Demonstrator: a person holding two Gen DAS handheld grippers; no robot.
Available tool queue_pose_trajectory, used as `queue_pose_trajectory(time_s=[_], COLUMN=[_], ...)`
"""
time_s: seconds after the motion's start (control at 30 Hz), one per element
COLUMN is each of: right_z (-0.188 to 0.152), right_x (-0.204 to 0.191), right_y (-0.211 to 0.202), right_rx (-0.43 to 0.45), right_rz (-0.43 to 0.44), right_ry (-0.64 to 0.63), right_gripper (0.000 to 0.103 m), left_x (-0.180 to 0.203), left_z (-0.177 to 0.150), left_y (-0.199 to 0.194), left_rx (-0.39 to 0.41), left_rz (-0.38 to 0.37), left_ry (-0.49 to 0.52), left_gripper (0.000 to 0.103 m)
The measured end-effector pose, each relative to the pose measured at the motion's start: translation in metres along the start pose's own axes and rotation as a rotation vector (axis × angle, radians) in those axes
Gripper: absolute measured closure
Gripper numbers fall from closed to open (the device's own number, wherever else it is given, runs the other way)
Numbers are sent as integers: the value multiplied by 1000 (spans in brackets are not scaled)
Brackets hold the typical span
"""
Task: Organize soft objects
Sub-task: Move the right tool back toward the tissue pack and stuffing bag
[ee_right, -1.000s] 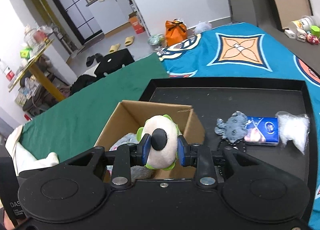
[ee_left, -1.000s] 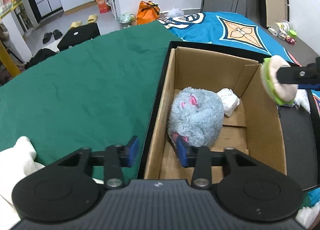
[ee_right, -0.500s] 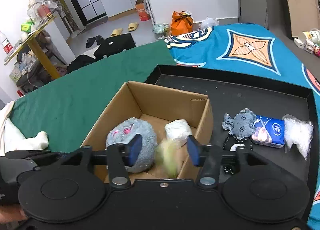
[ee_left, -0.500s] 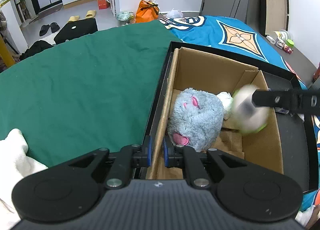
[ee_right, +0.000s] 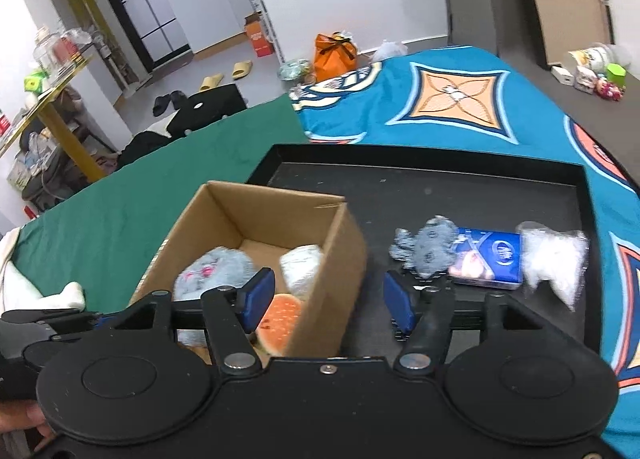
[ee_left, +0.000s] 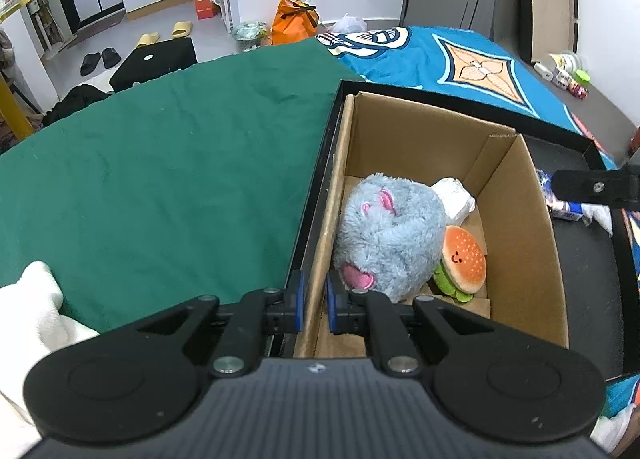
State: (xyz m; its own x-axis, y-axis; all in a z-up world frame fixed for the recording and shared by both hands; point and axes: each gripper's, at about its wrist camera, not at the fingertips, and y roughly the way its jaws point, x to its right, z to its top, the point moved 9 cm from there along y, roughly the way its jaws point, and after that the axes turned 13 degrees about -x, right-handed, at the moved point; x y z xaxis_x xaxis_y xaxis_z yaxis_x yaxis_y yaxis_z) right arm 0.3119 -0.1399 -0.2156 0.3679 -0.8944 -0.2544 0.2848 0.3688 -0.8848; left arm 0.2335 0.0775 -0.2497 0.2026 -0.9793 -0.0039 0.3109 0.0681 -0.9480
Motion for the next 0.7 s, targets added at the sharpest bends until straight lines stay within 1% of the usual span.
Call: queue_pose_trajectory(time_s=[0.13, 0.27, 0.33, 0.4, 0.43, 0.5, 0.6, 0.7], right_z=[1, 2, 3, 3, 3, 5, 6, 3], right_x=[20, 40, 50, 60, 64, 74, 88, 103], right_y=[-3, -9, -10, -12, -14, -15, -17, -17], right_rx=[1, 15, 21, 27, 30, 36, 45, 45], right_rz=[-9, -7, -3, -1, 0, 7, 9, 11], right_ry=[36, 76, 95, 112, 122, 143, 169, 205], right_gripper=[43, 42, 41, 41, 41, 41, 41, 41], left_x=[4, 8, 11, 14, 16, 20, 28, 36], left_z=[1, 2, 3, 5, 6, 8, 10, 12], left_y=[-1, -2, -2, -2, -2, -3, -5, -4], left_rx=[-13, -25, -37, -41, -43, -43, -43, -48], left_rz=[28, 53, 75, 86, 92, 112, 140, 154], left_ry=[6, 12, 18, 26, 28, 36, 55, 76], left_gripper=[91, 88, 84, 74, 71, 57, 47, 44])
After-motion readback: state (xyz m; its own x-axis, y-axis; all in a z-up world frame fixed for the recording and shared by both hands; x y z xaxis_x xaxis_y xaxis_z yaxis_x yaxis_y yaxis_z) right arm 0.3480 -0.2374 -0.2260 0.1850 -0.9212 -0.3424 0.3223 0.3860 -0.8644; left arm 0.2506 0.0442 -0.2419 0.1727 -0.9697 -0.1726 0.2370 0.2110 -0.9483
